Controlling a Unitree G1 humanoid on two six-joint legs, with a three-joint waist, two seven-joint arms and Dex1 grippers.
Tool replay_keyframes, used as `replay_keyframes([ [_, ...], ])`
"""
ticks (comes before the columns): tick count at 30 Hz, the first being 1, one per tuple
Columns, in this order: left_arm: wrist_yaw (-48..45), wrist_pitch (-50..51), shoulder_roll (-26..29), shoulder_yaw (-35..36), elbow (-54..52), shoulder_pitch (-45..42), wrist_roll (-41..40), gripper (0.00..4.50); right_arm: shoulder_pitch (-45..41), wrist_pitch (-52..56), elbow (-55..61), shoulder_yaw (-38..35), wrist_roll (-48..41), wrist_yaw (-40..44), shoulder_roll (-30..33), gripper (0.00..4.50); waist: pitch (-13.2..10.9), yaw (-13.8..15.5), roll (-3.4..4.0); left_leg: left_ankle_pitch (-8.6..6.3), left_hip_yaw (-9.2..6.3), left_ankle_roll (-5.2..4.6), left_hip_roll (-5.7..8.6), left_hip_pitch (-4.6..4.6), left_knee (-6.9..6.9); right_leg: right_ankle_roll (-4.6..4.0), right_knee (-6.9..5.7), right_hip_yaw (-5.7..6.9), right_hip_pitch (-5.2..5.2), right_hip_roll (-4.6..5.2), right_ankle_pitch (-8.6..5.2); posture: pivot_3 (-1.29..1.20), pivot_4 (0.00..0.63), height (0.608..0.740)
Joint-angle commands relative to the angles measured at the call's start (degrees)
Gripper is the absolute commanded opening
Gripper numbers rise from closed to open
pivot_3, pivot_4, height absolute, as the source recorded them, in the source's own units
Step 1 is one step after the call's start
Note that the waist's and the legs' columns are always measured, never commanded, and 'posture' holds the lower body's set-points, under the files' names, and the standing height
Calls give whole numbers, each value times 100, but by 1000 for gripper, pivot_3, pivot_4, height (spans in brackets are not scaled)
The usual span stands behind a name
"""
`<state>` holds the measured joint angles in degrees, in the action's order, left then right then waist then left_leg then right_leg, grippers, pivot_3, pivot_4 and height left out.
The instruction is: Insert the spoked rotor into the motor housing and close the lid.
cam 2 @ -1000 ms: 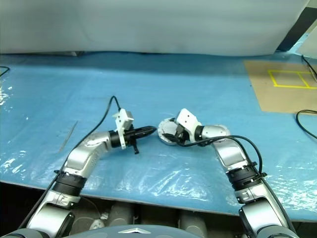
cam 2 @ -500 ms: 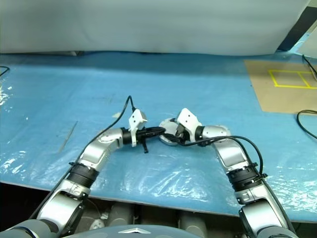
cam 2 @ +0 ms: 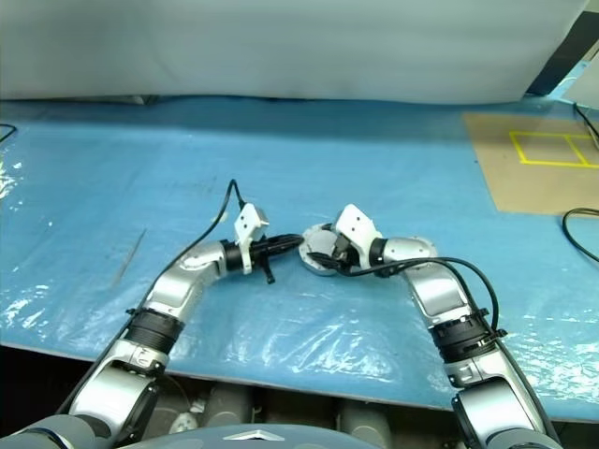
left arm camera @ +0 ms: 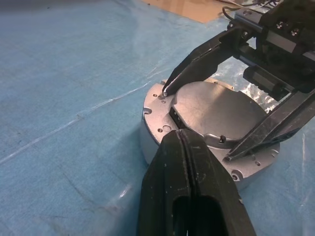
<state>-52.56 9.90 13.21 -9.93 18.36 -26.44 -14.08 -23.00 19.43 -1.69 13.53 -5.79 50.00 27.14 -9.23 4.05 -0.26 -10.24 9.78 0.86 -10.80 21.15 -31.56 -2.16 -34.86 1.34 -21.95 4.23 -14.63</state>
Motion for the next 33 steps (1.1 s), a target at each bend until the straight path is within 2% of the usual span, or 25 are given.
replay_keyframes([
  [1,-39,-21,-42,-46,-138,8,9,0,180,229,-296,114,143,-12,101,2989,0,-1,0,0,0,0,0,0,2,0,0,0,-1,0,0,0,150,740],
  [14,-141,-255,15,-345,97,51,397,0,204,324,-230,66,114,-75,98,2989,0,3,0,0,-1,0,1,-2,5,0,4,0,1,1,0,0,150,740],
  [18,-129,-244,-15,-317,96,47,380,0,175,647,-29,-20,-175,56,50,4307,0,7,0,0,-1,0,1,-2,9,0,6,0,1,0,0,0,150,740],
  [19,-120,-229,-34,-311,73,44,365,0,144,839,42,-74,-309,83,20,4480,0,7,0,0,-1,0,1,-2,10,0,7,0,1,0,0,0,150,740],
  [22,-118,-193,-66,-306,23,23,339,0,80,1196,211,-271,-659,134,-48,4480,0,20,0,0,-2,0,2,-2,16,0,9,0,0,1,0,0,150,740],
  [28,-167,-232,-57,-295,48,-7,349,0,36,1243,687,-485,-954,167,-22,4480,-1,41,1,1,-1,0,2,3,24,0,13,0,-8,1,0,0,150,740],
  [33,-178,-228,-27,-296,52,12,362,0,-222,1238,808,-1066,-1296,-78,-59,4480,-1,47,1,10,-1,14,4,24,23,0,12,0,-27,1,0,0,150,740],
])
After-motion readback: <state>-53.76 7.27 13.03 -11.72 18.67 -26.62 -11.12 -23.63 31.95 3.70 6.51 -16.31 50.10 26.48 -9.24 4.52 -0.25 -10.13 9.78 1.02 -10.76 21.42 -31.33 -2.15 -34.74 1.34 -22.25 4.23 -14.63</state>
